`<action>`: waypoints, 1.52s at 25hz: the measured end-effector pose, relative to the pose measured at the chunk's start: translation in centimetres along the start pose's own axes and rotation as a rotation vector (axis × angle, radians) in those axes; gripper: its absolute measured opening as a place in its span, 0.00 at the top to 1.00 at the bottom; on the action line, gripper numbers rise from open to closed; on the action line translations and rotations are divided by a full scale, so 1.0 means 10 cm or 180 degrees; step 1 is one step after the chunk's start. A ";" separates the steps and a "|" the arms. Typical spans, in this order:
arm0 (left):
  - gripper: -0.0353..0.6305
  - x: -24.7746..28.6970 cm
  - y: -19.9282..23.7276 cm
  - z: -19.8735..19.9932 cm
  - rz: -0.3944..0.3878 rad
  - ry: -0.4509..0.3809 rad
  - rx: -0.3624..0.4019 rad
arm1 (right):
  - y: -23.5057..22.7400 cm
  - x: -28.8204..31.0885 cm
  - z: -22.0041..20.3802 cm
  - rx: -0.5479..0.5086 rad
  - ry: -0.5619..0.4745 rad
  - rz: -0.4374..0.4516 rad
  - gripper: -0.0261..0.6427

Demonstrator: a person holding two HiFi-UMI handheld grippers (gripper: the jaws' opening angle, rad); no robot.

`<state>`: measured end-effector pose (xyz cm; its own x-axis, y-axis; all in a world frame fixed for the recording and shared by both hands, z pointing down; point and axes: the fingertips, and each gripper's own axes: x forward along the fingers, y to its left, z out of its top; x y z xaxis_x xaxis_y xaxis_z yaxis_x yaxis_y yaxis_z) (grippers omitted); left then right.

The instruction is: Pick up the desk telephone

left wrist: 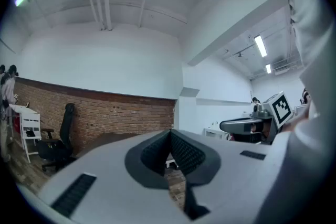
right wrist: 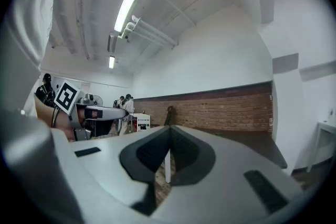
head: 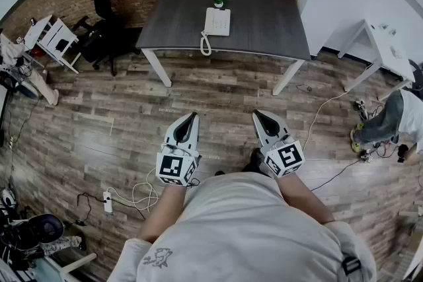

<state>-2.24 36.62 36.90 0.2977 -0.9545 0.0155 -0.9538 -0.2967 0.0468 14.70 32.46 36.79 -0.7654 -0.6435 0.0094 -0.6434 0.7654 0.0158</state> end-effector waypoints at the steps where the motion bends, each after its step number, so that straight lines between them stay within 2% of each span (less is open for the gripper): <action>1: 0.93 -0.03 0.00 0.00 0.0002 0.0000 0.0001 | 0.03 -0.01 0.00 0.0000 -0.0003 0.0006 0.96; 26: 0.93 -0.07 0.14 -0.01 0.0014 -0.0012 -0.0133 | 0.18 0.14 0.07 0.0069 -0.0048 0.0110 0.95; 28: 0.86 -0.04 0.13 -0.05 0.0029 0.0010 -0.0126 | 0.15 0.15 0.05 0.0068 -0.0050 0.0134 0.93; 32: 0.67 0.03 0.20 -0.09 0.0070 0.0054 -0.0155 | 0.17 0.27 -0.03 0.0157 0.0011 0.0254 0.78; 38: 0.52 0.24 0.24 -0.18 0.0076 0.0074 -0.0223 | 0.06 0.48 -0.17 0.0250 0.0104 0.0400 0.69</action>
<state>-3.72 33.69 38.82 0.2766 -0.9601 0.0407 -0.9557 -0.2704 0.1159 10.70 29.78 38.51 -0.8398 -0.5415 0.0389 -0.5429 0.8372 -0.0659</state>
